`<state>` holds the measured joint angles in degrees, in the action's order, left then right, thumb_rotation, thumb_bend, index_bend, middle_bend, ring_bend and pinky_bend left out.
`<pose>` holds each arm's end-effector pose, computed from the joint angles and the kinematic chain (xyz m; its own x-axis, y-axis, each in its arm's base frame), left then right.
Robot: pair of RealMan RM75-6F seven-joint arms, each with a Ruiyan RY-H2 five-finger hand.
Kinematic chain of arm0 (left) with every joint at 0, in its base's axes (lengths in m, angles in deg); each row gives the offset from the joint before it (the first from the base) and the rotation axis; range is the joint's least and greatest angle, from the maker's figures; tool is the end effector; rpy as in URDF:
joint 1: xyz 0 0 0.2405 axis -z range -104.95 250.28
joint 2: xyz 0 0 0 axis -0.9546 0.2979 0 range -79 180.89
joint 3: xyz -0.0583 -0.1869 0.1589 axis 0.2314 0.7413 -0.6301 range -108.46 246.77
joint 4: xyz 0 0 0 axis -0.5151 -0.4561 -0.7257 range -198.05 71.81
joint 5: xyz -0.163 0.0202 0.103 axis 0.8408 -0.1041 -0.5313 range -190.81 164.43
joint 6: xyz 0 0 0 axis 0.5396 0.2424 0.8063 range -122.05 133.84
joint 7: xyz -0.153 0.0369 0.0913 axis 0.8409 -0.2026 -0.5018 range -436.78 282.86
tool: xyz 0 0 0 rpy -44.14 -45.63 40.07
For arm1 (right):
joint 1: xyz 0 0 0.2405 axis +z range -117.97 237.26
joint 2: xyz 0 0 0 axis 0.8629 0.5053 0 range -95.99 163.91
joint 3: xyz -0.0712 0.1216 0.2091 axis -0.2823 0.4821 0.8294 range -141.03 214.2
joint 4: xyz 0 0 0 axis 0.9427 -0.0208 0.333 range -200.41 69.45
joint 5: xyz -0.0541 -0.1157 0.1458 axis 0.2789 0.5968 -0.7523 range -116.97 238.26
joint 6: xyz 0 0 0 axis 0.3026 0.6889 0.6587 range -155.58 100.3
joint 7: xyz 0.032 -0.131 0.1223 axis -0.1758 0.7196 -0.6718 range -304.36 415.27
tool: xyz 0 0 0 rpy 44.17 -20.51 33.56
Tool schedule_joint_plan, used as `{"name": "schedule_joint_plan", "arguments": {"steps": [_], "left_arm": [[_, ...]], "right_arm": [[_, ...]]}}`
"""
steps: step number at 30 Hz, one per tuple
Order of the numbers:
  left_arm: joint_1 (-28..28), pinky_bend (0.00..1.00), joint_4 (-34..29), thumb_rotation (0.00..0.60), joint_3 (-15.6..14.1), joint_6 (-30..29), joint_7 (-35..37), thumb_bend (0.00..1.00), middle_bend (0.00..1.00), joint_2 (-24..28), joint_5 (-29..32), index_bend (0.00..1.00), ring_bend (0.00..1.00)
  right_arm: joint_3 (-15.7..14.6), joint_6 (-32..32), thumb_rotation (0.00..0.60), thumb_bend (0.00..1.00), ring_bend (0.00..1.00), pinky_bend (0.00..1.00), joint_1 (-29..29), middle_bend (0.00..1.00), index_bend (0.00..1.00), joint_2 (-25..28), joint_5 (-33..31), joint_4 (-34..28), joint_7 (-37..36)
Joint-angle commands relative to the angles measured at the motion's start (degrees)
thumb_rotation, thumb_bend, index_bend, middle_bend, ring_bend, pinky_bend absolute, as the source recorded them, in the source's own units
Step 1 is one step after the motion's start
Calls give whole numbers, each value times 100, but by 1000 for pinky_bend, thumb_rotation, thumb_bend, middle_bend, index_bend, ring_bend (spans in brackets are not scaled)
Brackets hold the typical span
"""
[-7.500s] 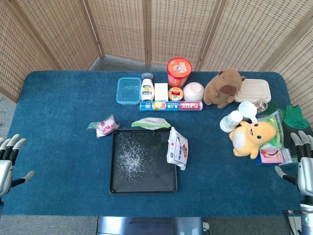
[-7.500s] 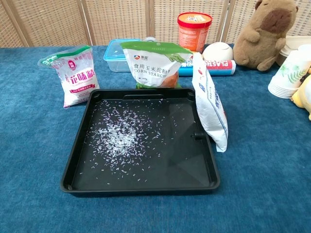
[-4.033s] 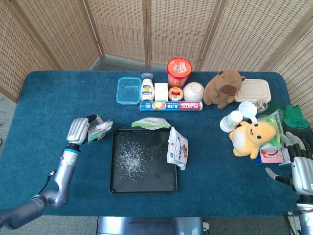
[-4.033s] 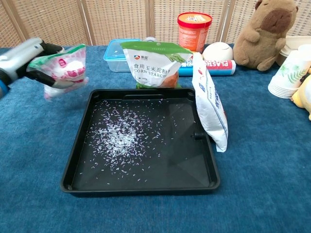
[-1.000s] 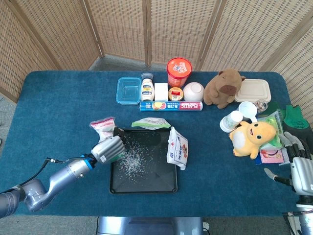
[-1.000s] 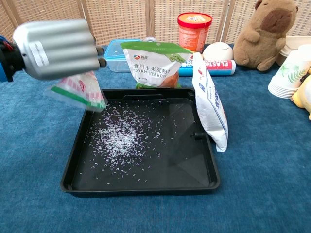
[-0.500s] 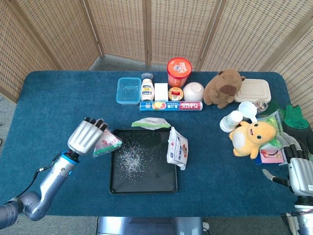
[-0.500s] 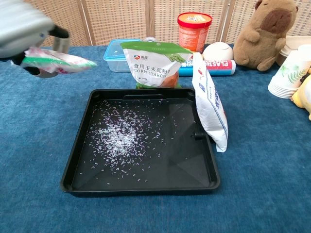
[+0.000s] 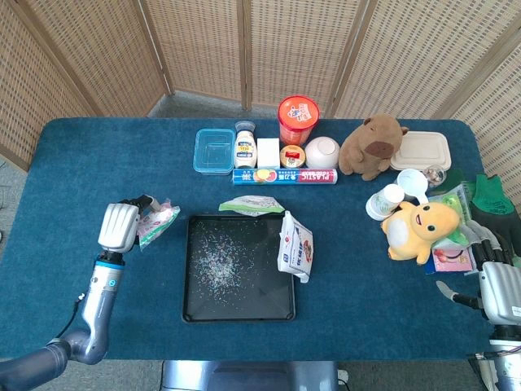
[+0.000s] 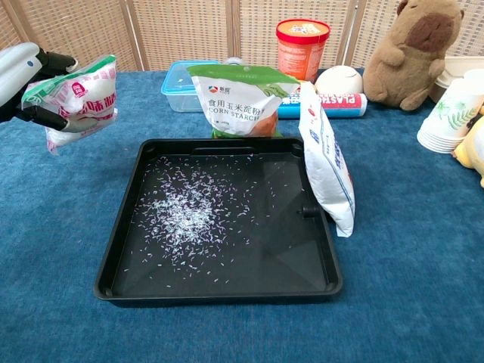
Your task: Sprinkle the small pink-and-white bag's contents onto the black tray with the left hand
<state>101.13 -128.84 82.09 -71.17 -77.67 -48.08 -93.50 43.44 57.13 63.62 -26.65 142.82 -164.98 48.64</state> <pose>-0.2019 0.3546 0.0262 0.2076 -0.0946 0.9736 0.9483 -0.2246 -0.2241 -0.2884 -0.2241 0.1947 0.2119 0.0557 0.9757 -0.9768 0.0440 0.2096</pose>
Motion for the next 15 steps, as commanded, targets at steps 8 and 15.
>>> {"name": "schedule_joint_plan", "arguments": {"steps": [8,15], "left_arm": [[107,240,-306,600,-80,1056,538,41,229,84,503,297,198],[62,181,-622,600,-143,1042,678,0,72,178,470,77,117]], "right_arm": [[0,7,600,88,11,0,-6,0,54,31,6,-5,-64],[-11,-13,600,90,12,0,-5,0,54,50,-2,-24,-50]]}}
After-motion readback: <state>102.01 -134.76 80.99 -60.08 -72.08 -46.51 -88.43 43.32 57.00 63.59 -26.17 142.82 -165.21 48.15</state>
